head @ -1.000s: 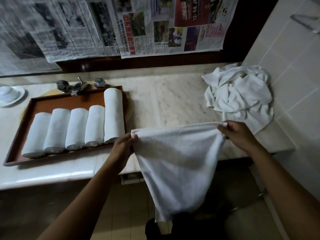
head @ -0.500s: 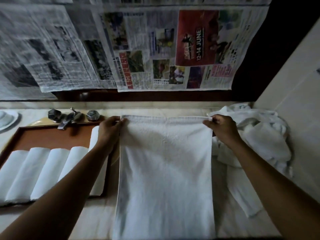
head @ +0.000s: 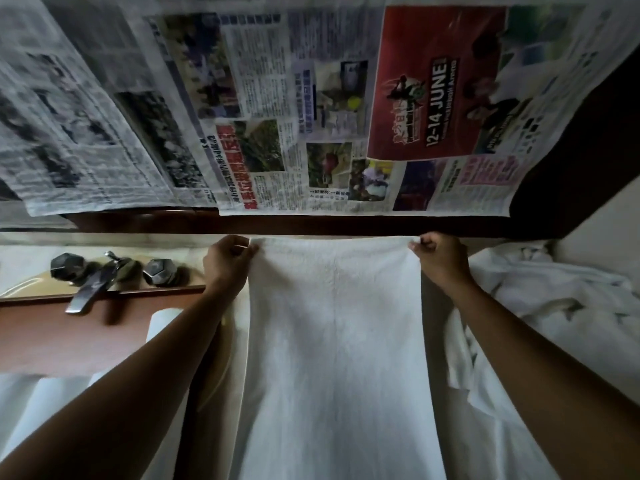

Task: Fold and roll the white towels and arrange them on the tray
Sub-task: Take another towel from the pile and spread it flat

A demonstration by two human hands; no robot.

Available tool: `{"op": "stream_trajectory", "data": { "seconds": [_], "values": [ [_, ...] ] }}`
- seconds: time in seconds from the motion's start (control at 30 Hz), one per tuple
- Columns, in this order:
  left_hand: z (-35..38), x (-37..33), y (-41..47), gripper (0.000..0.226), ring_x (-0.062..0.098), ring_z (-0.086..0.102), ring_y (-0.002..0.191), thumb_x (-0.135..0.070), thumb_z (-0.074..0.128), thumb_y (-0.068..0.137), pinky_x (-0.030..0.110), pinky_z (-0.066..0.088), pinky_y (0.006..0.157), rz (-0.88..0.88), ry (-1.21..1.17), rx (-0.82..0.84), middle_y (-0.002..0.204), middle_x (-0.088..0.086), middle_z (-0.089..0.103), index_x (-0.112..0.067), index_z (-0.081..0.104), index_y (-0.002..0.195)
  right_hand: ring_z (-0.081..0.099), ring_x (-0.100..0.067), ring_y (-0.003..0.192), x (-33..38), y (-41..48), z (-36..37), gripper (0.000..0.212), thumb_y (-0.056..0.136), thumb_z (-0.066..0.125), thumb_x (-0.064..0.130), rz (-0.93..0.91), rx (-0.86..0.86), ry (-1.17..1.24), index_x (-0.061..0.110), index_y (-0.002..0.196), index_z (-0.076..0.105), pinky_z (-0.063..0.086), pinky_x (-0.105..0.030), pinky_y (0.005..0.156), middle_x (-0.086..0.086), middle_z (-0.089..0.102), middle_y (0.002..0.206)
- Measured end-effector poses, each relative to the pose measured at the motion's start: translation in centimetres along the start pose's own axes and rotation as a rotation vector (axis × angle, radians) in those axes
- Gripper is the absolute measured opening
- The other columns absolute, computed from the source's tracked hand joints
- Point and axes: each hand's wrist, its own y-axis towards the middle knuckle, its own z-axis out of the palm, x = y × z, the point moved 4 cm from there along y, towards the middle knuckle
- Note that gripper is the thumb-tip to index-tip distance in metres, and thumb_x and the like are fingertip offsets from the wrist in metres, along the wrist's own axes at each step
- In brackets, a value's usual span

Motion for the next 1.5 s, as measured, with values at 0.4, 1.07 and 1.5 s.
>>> {"op": "stream_trajectory", "data": {
  "seconds": [0.4, 1.07, 1.5],
  "values": [
    [7.2, 5.8, 2.7, 0.032, 0.028, 0.058, 0.104, -0.027, 0.074, 0.090, 0.034, 0.044, 0.080, 0.092, 0.269, 0.057, 0.113, 0.008, 0.060, -0.017, 0.062, 0.118, 0.058, -0.035, 0.106, -5.2, 0.9, 9.0, 0.044, 0.087, 0.081, 0.023, -0.129, -0.216, -0.270, 0.008, 0.123, 0.060, 0.044, -0.041, 0.088, -0.016, 0.065, 0.116],
    [11.1, 5.3, -5.2, 0.072, 0.017, -0.007, 0.158, -0.061, 0.022, 0.102, 0.050, 0.000, 0.127, 0.506, 0.640, 0.359, 0.172, 0.001, 0.000, -0.027, 0.012, 0.164, 0.008, -0.030, 0.158, -4.6, -5.7, 12.9, 0.067, 0.103, 0.031, 0.057, -0.296, 0.059, -0.460, 0.024, 0.162, 0.028, 0.009, -0.061, 0.122, -0.005, 0.013, 0.172],
    [7.5, 9.1, -12.0, 0.068, 0.019, 0.000, 0.159, -0.055, 0.027, 0.104, 0.054, 0.007, 0.126, 0.450, 0.642, 0.335, 0.172, 0.001, 0.005, -0.024, 0.016, 0.164, 0.013, -0.029, 0.158, -7.4, -10.5, 11.1, 0.072, 0.100, 0.036, 0.063, -0.337, 0.129, -0.498, 0.023, 0.160, 0.035, 0.014, -0.058, 0.124, -0.004, 0.021, 0.170]
  ]
}}
